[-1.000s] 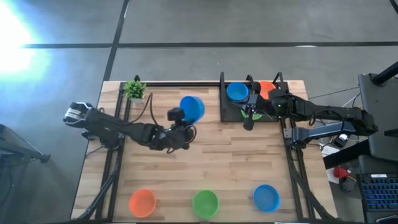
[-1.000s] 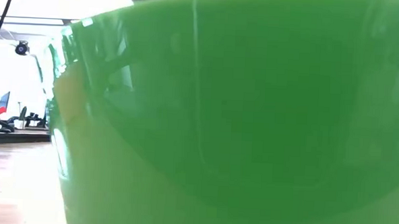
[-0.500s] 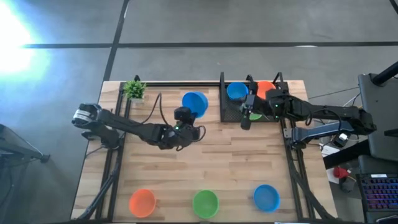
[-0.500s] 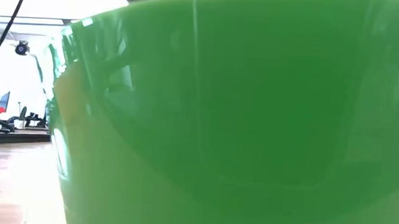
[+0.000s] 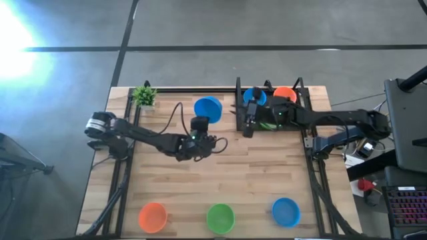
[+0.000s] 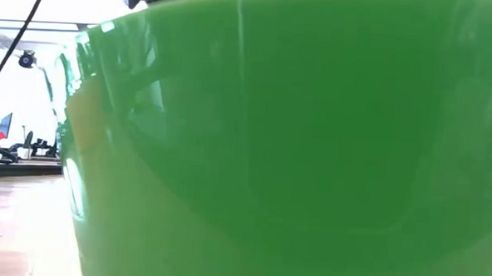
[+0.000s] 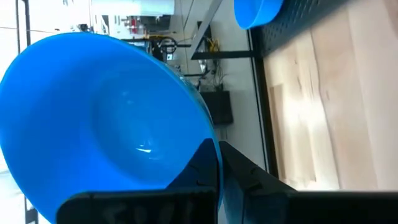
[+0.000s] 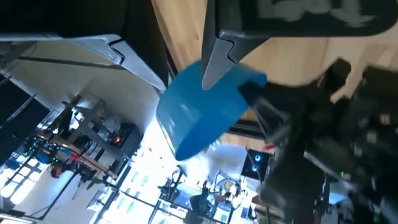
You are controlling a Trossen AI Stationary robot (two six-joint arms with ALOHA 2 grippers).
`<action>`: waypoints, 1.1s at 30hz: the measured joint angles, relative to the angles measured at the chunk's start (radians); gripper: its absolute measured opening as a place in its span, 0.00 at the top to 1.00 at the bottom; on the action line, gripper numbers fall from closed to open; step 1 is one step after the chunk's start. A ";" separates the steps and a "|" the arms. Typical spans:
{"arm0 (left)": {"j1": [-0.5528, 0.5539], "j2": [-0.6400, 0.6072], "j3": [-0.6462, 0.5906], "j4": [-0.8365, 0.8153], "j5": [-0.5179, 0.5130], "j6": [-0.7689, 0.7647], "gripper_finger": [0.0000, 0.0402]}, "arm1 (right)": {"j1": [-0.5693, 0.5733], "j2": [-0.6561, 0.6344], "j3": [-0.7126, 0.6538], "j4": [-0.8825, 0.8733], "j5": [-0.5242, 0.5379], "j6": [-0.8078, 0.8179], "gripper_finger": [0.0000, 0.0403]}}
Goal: Pick & Place Mini bowls
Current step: Stack the top blue bowl on top of the blue bowl on the shelf
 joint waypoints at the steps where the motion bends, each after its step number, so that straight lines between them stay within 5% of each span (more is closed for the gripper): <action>1: 0.005 0.005 0.000 0.000 -0.002 0.003 1.00 | 0.000 0.011 0.011 0.001 0.000 0.000 0.76; 13: 0.026 0.022 0.003 0.000 -0.013 0.008 1.00 | 0.000 0.170 0.131 -0.004 0.006 -0.005 0.67; 21: 0.028 0.022 0.006 -0.006 -0.029 0.010 1.00 | 0.001 0.278 0.222 -0.011 0.196 -0.048 0.65; 33: 0.021 0.022 0.006 -0.011 -0.087 0.015 1.00 | 0.000 0.290 0.295 -0.110 0.209 0.051 0.69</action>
